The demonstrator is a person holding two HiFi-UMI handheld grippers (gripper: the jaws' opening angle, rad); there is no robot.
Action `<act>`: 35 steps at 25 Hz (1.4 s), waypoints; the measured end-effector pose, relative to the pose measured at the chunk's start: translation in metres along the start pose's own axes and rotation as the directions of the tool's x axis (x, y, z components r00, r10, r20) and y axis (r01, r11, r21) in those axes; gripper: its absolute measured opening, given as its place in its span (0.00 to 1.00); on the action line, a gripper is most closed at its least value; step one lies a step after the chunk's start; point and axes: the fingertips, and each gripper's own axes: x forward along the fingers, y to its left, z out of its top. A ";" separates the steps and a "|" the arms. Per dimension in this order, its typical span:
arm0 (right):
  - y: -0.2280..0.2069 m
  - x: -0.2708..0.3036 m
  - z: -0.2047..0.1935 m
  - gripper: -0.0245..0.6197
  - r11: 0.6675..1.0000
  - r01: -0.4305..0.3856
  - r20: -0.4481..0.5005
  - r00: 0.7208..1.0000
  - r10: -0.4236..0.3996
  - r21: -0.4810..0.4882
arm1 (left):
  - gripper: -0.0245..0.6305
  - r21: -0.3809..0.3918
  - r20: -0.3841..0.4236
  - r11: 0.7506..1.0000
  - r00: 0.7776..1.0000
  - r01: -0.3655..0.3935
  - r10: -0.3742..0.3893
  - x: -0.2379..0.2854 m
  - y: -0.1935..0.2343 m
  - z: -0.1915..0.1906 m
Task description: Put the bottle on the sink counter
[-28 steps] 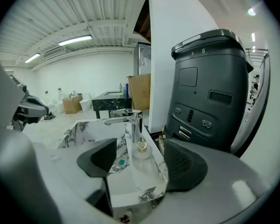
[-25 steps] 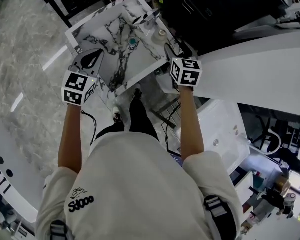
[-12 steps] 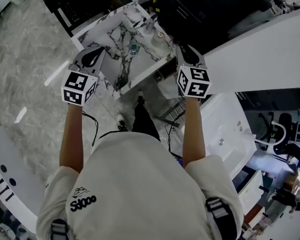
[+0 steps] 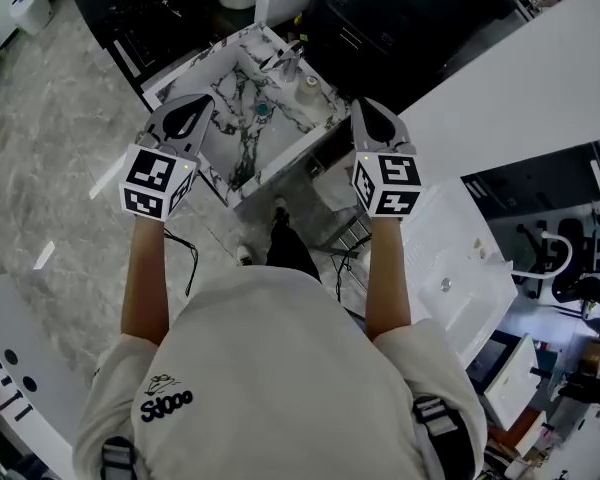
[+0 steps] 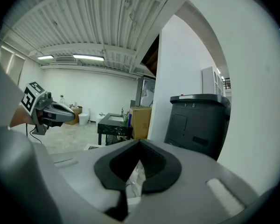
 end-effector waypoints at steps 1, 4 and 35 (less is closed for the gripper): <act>0.002 -0.004 0.005 0.05 1.000 -0.002 0.012 1.000 0.002 -0.002 | 0.04 0.006 0.009 1.000 1.000 0.005 -0.005 -0.001 -0.002 0.005; 0.009 -0.012 0.020 0.05 1.000 -0.016 0.044 0.999 0.017 -0.012 | 0.04 0.026 0.032 0.999 0.999 0.024 -0.025 -0.005 -0.010 0.018; 0.045 -0.031 0.052 0.05 0.988 -0.148 0.082 0.985 0.152 -0.054 | 0.04 0.104 0.081 0.994 0.995 0.045 -0.053 -0.013 -0.031 0.059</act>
